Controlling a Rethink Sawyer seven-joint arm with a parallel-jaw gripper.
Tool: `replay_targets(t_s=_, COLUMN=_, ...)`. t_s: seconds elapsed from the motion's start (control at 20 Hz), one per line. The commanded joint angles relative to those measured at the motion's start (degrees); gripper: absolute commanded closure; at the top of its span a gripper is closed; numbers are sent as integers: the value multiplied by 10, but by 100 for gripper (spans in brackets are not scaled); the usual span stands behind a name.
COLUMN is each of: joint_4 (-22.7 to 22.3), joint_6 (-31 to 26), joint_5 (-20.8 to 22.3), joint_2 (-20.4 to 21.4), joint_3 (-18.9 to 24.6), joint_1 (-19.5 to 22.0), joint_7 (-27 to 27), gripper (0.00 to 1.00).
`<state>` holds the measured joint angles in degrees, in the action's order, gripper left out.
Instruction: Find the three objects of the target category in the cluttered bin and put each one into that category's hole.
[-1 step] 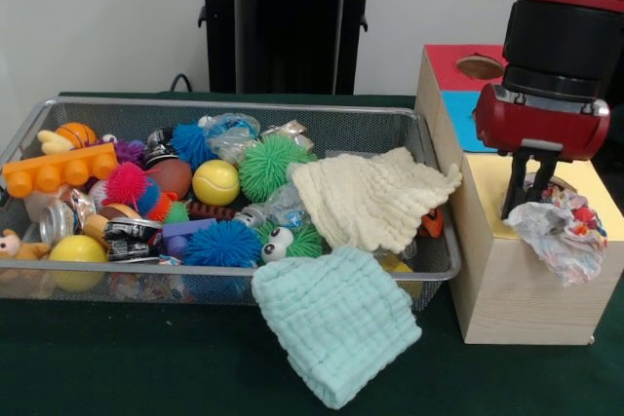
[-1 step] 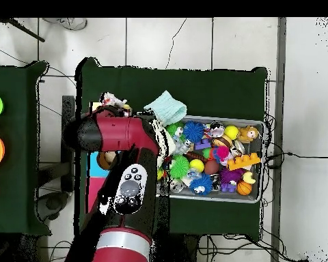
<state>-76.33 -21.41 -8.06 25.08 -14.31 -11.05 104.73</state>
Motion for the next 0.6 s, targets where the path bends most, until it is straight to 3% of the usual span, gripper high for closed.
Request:
replay_targets(t_s=0.05, joint_4=-15, joint_6=16, joint_5=34, joint_2=-75, joint_3=0, joint_1=-11, joint_7=81, gripper=100)
replay_targets(t_s=0.45, joint_4=-10, joint_6=10, joint_5=23, joint_2=-80, joint_3=-5, joint_1=-16, joint_7=78, gripper=100)
replay_targets(t_s=0.6, joint_4=-22, joint_6=-7, joint_5=20, joint_2=-60, joint_3=4, joint_1=-11, joint_7=69, gripper=100)
